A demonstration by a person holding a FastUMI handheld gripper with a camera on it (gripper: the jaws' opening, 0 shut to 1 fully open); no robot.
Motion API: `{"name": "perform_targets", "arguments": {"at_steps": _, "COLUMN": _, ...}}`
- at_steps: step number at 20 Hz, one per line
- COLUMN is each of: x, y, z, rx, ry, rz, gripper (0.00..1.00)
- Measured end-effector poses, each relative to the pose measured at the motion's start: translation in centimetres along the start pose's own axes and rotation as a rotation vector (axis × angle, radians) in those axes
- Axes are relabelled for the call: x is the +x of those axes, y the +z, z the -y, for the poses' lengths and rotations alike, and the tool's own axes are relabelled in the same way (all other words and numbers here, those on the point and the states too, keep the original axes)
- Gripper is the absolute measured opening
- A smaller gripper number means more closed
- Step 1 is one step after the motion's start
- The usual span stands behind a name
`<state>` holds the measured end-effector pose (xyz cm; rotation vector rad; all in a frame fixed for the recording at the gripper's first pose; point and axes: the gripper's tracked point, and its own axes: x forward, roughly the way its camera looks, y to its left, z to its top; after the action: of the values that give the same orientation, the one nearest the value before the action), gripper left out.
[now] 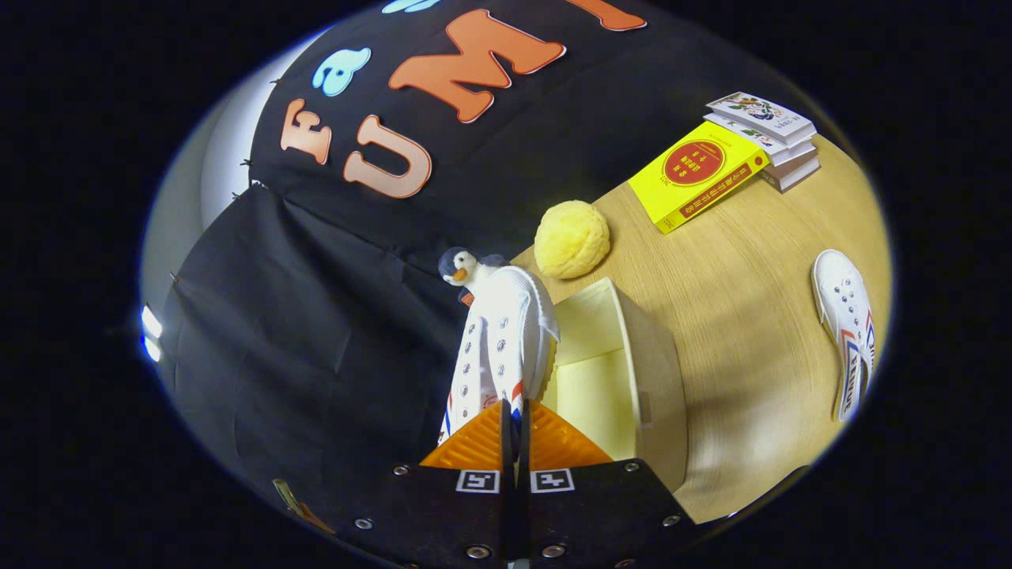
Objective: Open the storage box then place both shoes into the box .Put the left shoe in first, then the right shoe, with the right side of both shoes facing outward in a uniform manner.
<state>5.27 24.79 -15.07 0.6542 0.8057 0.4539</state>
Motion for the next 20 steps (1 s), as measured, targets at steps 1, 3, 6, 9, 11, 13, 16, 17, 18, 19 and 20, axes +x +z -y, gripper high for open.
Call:
{"name": "perform_targets", "arguments": {"at_steps": 1, "x": 0.8, "y": -0.8, "z": -0.2, "rx": -0.004, "ry": -0.008, "rz": -0.009, "gripper": 0.00}}
{"name": "perform_targets", "arguments": {"at_steps": 3, "x": 2.5, "y": -2.3, "z": -0.4, "rx": -0.014, "ry": -0.029, "rz": -0.026, "gripper": 0.00}}
{"name": "perform_targets", "arguments": {"at_steps": 6, "x": 4.5, "y": -4.0, "z": 0.2, "rx": -0.048, "ry": -0.086, "rz": -0.045, "gripper": 0.00}}
{"name": "perform_targets", "arguments": {"at_steps": 9, "x": 5.5, "y": -5.5, "z": 1.0, "rx": -0.091, "ry": -0.152, "rz": -0.059, "gripper": 0.00}}
{"name": "perform_targets", "arguments": {"at_steps": 11, "x": 6.4, "y": -6.3, "z": 1.0, "rx": -0.092, "ry": -0.160, "rz": -0.070, "gripper": 0.00}}
{"name": "perform_targets", "arguments": {"at_steps": 13, "x": 7.6, "y": -6.8, "z": 1.4, "rx": -0.083, "ry": -0.171, "rz": -0.085, "gripper": 0.00}}
{"name": "perform_targets", "arguments": {"at_steps": 16, "x": 8.4, "y": -7.1, "z": 2.4, "rx": -0.137, "ry": -0.231, "rz": -0.074, "gripper": 0.00}}
{"name": "perform_targets", "arguments": {"at_steps": 17, "x": 8.8, "y": -7.5, "z": 2.9, "rx": -0.177, "ry": -0.250, "rz": -0.093, "gripper": 0.00}}
{"name": "perform_targets", "arguments": {"at_steps": 18, "x": 9.0, "y": -8.1, "z": 2.5, "rx": -0.193, "ry": -0.233, "rz": -0.119, "gripper": 0.03}}
{"name": "perform_targets", "arguments": {"at_steps": 19, "x": 9.4, "y": -8.2, "z": 1.6, "rx": -0.192, "ry": -0.213, "rz": -0.113, "gripper": 0.04}}
{"name": "perform_targets", "arguments": {"at_steps": 20, "x": 9.4, "y": -7.9, "z": 1.0, "rx": -0.190, "ry": -0.199, "rz": -0.102, "gripper": 0.14}}
